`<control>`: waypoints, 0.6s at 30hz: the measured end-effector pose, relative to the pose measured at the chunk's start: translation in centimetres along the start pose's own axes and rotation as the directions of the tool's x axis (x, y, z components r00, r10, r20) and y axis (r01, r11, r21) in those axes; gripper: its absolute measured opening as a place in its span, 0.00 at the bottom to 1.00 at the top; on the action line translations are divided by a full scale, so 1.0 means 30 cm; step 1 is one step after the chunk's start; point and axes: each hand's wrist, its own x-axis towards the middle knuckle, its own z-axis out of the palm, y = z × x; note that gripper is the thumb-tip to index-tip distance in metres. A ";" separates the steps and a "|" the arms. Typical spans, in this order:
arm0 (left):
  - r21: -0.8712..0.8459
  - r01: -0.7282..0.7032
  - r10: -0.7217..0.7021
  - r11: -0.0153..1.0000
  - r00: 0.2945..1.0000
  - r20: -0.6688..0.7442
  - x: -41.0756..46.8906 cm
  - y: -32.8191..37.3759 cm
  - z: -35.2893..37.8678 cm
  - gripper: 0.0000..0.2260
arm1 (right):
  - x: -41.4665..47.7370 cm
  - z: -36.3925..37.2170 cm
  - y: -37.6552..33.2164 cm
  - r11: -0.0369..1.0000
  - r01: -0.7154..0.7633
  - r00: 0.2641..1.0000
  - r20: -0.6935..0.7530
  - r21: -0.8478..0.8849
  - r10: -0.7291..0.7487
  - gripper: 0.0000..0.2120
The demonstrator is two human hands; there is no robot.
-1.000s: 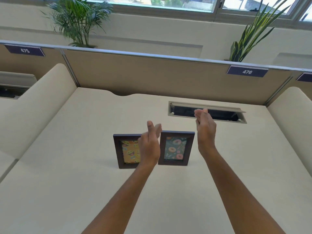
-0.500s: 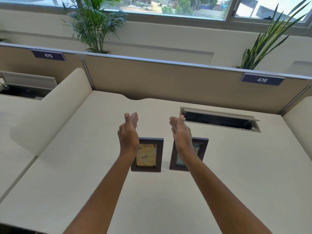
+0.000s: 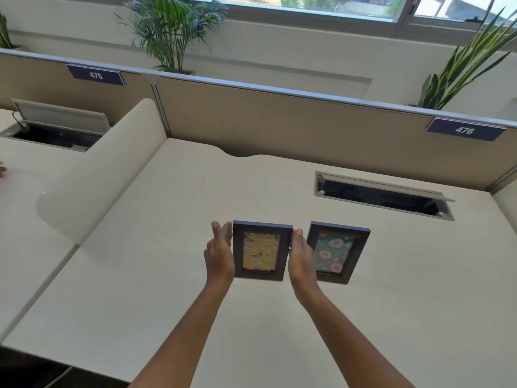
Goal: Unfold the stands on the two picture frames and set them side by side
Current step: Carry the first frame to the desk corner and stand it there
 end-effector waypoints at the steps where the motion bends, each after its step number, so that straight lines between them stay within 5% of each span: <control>1: 0.011 0.005 -0.005 1.000 1.000 0.002 -0.007 -0.015 -0.001 0.36 | -0.004 0.004 0.012 1.000 -0.013 1.000 -0.005 -0.007 0.013 0.36; 10: 0.216 0.074 -0.057 0.974 0.995 -0.084 -0.045 -0.152 -0.014 0.42 | -0.038 0.036 0.110 0.992 -0.106 0.992 -0.070 -0.064 0.101 0.32; 14: 0.284 0.070 -0.049 0.956 0.996 -0.079 -0.039 -0.134 0.003 0.28 | -0.023 0.070 0.112 0.995 -0.070 0.991 -0.119 -0.077 0.060 0.29; 18: 0.260 0.039 -0.012 0.965 0.994 -0.107 0.004 -0.078 0.019 0.27 | 0.024 0.108 0.093 0.994 -0.044 0.991 -0.131 -0.097 0.031 0.26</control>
